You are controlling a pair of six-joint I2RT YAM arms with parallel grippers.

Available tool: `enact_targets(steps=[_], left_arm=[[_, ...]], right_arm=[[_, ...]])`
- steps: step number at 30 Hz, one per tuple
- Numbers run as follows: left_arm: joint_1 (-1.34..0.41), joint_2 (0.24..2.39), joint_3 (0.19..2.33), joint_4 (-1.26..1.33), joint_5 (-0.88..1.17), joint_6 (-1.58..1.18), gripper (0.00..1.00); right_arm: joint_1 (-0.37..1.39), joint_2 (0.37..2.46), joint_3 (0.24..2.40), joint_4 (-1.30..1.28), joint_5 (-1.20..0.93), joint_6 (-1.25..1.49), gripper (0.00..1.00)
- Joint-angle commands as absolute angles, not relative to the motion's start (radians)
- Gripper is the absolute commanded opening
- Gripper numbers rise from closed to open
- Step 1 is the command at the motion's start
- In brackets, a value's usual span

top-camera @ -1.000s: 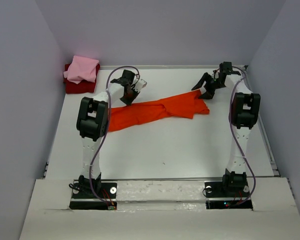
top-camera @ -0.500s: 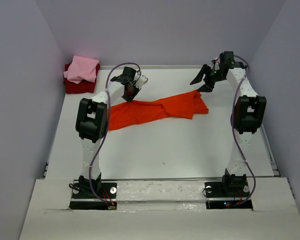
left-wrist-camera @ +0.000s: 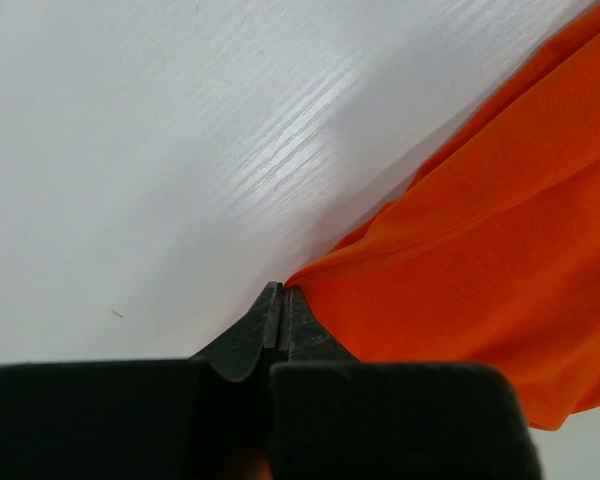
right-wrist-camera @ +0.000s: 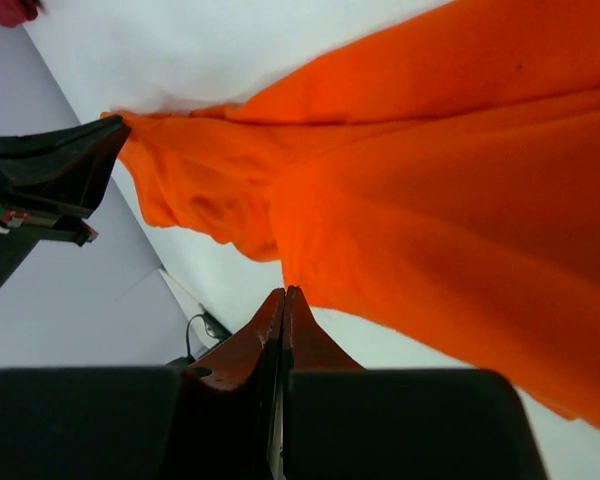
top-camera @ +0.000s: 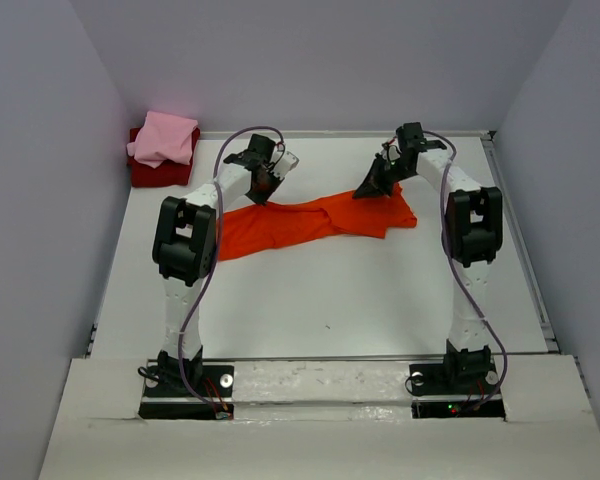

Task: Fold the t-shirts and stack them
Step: Fold the other side of the tshirt into a rectangle

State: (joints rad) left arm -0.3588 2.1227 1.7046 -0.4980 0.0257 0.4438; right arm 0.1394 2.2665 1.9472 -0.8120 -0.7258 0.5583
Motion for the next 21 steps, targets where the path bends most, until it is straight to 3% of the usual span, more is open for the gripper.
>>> enact_targets(steps=[1,19,20,21], left_arm=[[-0.364,2.056,1.723,-0.515,0.011,0.457,0.04],[-0.364,2.129,1.755,-0.515,-0.051,0.463,0.05],[-0.362,2.134,1.756,-0.514,-0.052,0.459,0.08],[-0.362,2.137,1.756,-0.505,-0.070,0.448,0.68]], right_arm=[[0.141,2.313,1.960,-0.730,-0.733,0.575,0.00],[0.141,2.321,1.865,-0.687,-0.721,0.545,0.00],[0.141,2.319,1.859,-0.684,-0.721,0.543,0.00],[0.141,2.318,1.853,-0.683,-0.719,0.543,0.00]])
